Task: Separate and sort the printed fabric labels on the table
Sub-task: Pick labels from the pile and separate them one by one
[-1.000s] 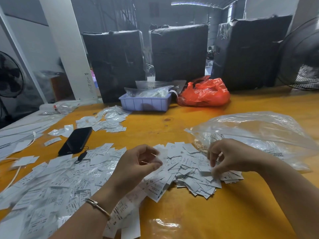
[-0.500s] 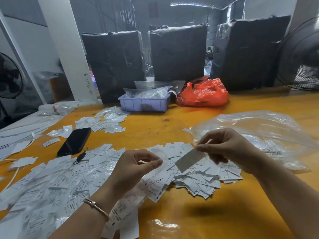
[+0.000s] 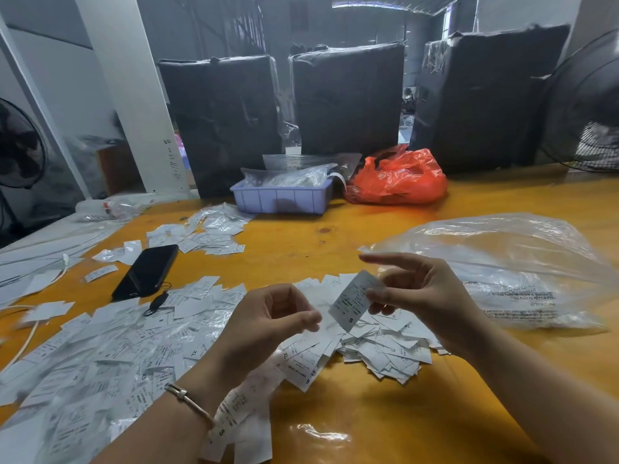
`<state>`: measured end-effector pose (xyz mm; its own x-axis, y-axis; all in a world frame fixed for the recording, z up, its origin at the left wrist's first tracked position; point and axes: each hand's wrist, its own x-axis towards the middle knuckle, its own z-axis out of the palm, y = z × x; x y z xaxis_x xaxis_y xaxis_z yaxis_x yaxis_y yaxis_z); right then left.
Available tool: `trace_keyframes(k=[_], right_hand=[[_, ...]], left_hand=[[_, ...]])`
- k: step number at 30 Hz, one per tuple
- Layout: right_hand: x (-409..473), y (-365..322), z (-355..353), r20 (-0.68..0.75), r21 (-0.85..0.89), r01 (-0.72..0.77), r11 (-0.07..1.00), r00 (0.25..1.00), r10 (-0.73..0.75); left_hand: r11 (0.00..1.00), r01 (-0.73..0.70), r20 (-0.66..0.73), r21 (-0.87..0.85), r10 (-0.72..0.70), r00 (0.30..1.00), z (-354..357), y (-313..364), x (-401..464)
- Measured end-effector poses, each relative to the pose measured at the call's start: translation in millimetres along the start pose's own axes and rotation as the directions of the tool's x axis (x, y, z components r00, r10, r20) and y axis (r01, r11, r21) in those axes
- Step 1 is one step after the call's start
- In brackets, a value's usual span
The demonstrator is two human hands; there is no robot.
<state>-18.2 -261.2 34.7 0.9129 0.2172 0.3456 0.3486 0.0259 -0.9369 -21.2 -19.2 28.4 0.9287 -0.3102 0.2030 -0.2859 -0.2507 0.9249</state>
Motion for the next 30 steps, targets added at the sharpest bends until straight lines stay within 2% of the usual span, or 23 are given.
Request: trace_keyframes(k=[9,11,13,14,18,22,25,30], right_hand=[[0,2,1,-0.097,-0.083,-0.005,0.997,0.995,-0.003],[0,1,1,-0.124,-0.242,0.044,0.969,0.989,-0.076],[0,0,4,-0.083,-0.454,0.087,0.887,0.987,-0.139],[0,0,6,-0.053,-0.483,0.089,0.871,0.99,-0.131],[-2,-5,18,0.115,-0.406,0.059,0.912,0.993,-0.013],[-8,-1,30,0.243,-0.464,0.138,0.875,0.97,-0.024],[-6,2,35,0.217,-0.423,0.159,0.892,0.974,-0.07],[-6,-2,29,0.128,-0.292,0.107,0.951,0.989,-0.072]], left_hand=[[0.998,-0.019,-0.002,-0.067,0.019,1.0,0,2,-1],[0.996,-0.031,-0.001,-0.08,0.031,1.0,0,3,-1],[0.993,-0.044,0.008,-0.107,0.045,0.999,1,5,-2],[0.992,-0.047,0.012,-0.118,0.049,0.999,1,5,-3],[0.993,-0.075,0.024,-0.094,0.077,0.997,2,5,-3],[0.989,-0.127,0.034,-0.076,0.13,0.991,4,7,-3],[0.988,-0.141,0.049,-0.057,0.144,0.988,4,9,-3],[0.991,-0.133,0.042,-0.002,0.133,0.99,3,10,-4]])
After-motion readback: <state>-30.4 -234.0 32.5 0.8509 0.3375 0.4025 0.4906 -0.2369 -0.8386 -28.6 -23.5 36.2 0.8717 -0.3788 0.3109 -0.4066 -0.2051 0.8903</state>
